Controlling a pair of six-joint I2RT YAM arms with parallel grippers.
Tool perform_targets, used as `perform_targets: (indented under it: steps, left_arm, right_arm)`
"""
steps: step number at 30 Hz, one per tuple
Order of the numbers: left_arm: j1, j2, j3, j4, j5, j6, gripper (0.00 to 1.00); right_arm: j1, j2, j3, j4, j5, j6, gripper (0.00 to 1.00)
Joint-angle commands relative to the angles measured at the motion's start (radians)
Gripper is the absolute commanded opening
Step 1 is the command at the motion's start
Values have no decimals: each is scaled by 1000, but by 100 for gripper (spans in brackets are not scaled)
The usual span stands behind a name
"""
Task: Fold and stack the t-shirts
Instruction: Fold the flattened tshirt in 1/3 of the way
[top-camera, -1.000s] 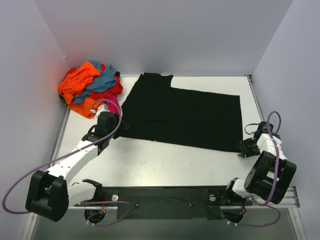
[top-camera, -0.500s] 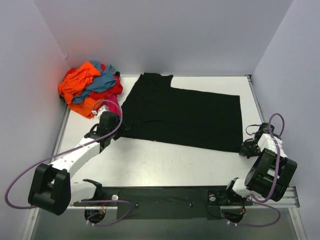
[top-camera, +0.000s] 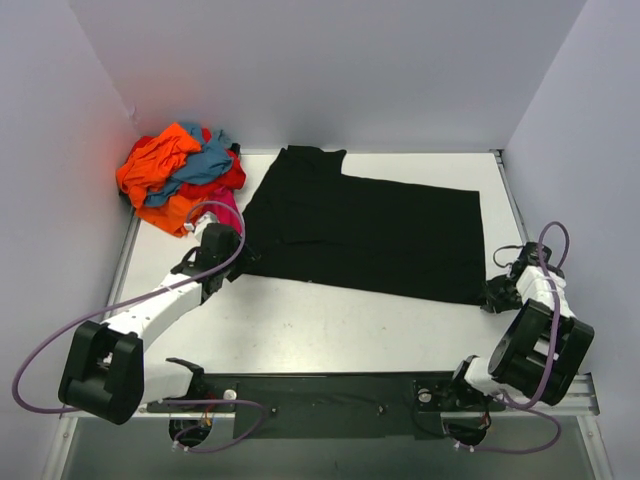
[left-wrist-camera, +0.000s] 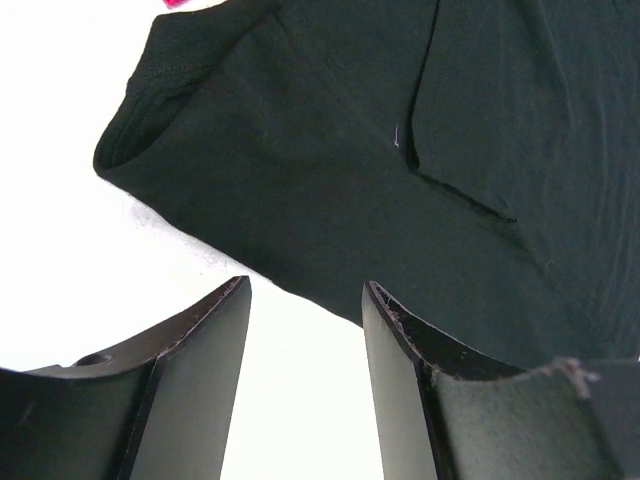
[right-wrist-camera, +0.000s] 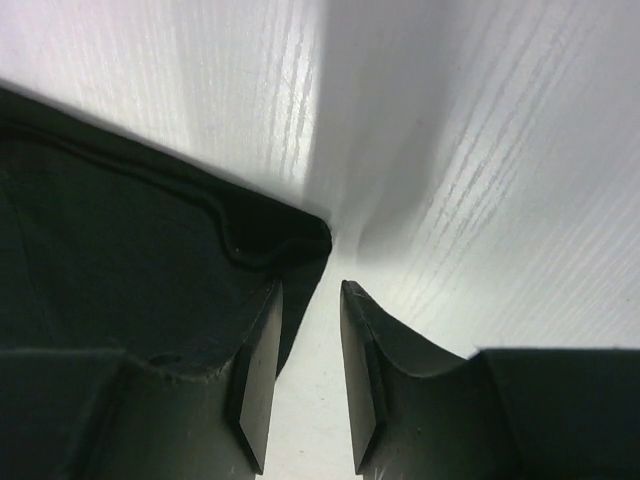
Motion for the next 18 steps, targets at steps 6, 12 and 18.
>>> perform_targets:
  steps: [6, 12, 18]
  left_arm:
    - [7, 24, 54, 19, -18, -14, 59]
    - [7, 30, 50, 14, -27, -22, 59]
    - [7, 57, 45, 7, -24, -45, 59]
  right_arm:
    - [15, 129, 21, 28, 23, 57, 27]
    - [15, 93, -15, 28, 56, 81, 0]
    - [12, -23, -18, -26, 76, 49, 0]
